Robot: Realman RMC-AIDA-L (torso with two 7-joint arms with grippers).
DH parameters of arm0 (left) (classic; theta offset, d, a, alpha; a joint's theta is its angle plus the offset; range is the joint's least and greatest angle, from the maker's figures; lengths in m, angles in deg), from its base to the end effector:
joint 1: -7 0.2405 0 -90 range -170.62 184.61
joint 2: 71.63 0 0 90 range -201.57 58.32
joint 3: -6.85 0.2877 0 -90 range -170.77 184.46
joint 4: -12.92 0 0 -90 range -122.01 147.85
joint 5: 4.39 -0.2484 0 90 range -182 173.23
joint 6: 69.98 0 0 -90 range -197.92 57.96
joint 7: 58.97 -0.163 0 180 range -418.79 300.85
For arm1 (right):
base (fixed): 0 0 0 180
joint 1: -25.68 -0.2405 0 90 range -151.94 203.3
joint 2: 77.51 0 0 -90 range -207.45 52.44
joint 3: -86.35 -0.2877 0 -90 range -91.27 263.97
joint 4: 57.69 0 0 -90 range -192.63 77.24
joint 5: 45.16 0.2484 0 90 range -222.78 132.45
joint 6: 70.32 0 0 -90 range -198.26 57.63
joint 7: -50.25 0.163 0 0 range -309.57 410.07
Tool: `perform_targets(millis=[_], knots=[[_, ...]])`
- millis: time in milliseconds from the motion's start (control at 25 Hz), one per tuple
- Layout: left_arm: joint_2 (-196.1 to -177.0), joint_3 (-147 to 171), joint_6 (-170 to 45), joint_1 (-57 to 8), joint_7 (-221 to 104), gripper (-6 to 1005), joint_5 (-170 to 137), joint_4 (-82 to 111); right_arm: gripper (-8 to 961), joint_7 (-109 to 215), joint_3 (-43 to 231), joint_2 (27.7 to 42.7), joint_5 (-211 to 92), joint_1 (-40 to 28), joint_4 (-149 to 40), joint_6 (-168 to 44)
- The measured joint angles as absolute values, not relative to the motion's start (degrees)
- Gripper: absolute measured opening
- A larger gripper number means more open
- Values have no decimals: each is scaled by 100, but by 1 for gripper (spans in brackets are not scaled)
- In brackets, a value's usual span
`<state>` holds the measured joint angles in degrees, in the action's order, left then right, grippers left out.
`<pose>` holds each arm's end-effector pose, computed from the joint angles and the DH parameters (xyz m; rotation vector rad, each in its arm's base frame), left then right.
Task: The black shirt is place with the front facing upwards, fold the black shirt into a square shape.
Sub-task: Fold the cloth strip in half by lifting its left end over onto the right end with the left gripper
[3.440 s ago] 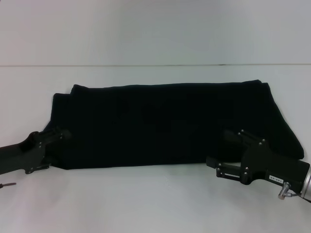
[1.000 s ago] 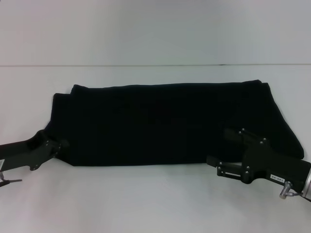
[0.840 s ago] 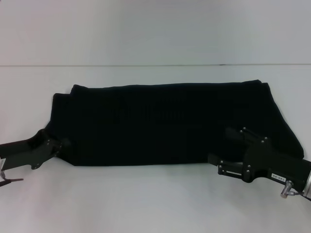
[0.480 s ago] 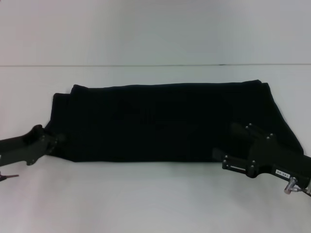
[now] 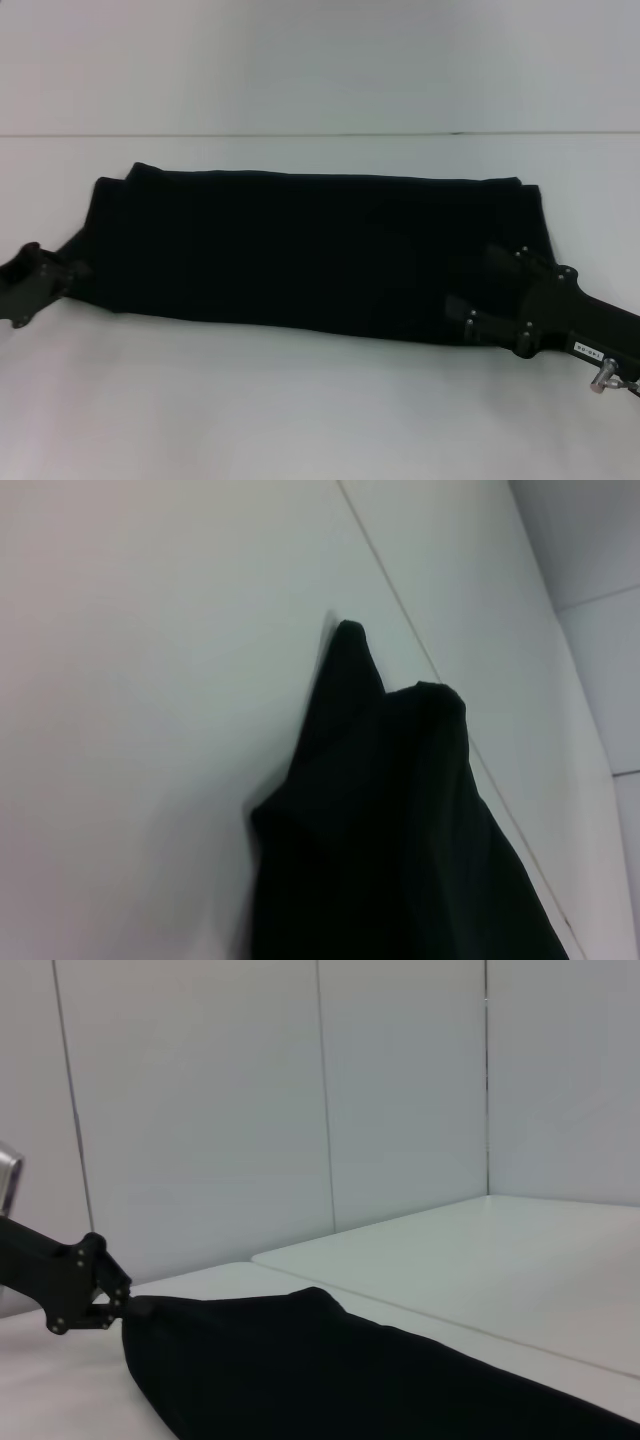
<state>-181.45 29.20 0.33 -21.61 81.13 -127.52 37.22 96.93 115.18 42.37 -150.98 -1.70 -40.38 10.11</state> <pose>-0.4275 0.3895 0.0336 -1.5414 -2.1225 -0.8451 0.3454 0.3533 -0.0745 -2.4130 0.4587 0.7917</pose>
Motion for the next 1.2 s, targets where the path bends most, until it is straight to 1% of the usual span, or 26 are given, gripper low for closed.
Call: perform_targets(millis=[280,640,760,880,960,1120,1160,1200], knots=[[-17943,2651,-84,-2077,8158,6,-12758,3889,947,9692,11451,4237,-15098,-151,-4038,1009],[-17921,2559,224,-2194,8173,7,-12641,3892,947,9692,11373,4229,-15098,-79,-4067,951],[-17958,2525,530,-2313,8165,7,-12393,3880,947,9692,11304,4229,-15099,-31,-4073,942],[-18052,2536,821,-2539,8137,6,-12176,3881,947,9692,11216,4228,-15099,32,-4074,939],[-18149,2552,942,-2784,8101,6,-12118,3883,947,9693,11171,4229,-15098,76,-4074,932],[-18485,2613,1036,-3404,7942,6,-12080,3880,947,9695,11097,4229,-15098,155,-4073,912],[-18610,2658,1056,-3589,7893,6,-12068,3876,947,9695,11071,4229,-15098,175,-4074,904],[-18692,2698,1069,-3719,7855,6,-12062,3872,947,9695,11043,4229,-15099,201,-4073,897]])
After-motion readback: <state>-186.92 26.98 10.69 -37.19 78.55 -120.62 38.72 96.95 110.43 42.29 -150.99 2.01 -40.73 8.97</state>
